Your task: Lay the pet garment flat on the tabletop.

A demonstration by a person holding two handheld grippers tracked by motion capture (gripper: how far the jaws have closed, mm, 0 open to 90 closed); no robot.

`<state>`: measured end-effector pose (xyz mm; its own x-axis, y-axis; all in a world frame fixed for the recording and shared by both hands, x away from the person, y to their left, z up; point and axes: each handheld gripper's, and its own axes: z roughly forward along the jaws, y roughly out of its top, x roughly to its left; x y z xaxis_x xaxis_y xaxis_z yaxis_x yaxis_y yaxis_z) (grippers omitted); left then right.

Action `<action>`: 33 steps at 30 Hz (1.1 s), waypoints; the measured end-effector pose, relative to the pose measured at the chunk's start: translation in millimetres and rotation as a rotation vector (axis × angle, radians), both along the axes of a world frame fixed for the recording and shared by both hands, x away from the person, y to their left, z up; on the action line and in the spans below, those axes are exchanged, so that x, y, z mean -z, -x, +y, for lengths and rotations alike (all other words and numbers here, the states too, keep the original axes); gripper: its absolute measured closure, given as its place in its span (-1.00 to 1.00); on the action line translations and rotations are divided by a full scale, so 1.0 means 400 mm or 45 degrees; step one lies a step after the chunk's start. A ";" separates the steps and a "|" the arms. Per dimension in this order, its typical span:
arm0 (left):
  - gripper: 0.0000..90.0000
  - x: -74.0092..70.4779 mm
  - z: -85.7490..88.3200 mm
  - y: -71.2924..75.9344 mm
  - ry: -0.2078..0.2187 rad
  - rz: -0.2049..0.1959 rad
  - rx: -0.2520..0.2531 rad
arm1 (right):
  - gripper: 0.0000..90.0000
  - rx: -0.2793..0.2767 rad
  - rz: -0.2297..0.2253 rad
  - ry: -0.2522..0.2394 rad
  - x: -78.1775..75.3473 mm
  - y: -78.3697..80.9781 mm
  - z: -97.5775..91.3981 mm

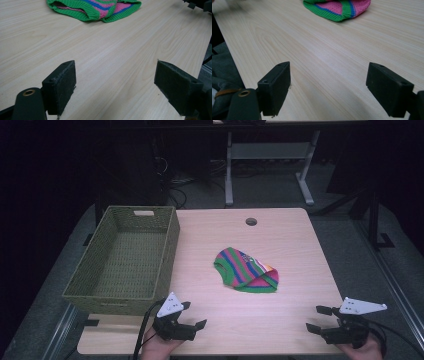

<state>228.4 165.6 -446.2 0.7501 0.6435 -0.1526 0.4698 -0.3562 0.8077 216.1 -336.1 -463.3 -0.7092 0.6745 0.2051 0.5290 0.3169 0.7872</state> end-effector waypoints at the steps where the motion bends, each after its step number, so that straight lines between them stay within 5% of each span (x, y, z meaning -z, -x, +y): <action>1: -0.62 0.000 -0.001 -0.003 -0.010 0.003 0.004 | -0.58 -0.005 0.002 -0.012 -0.001 0.000 -0.001; 33: -0.62 0.008 0.005 -0.011 -0.017 0.009 0.012 | -0.60 -0.164 0.005 0.078 -0.056 -0.078 0.093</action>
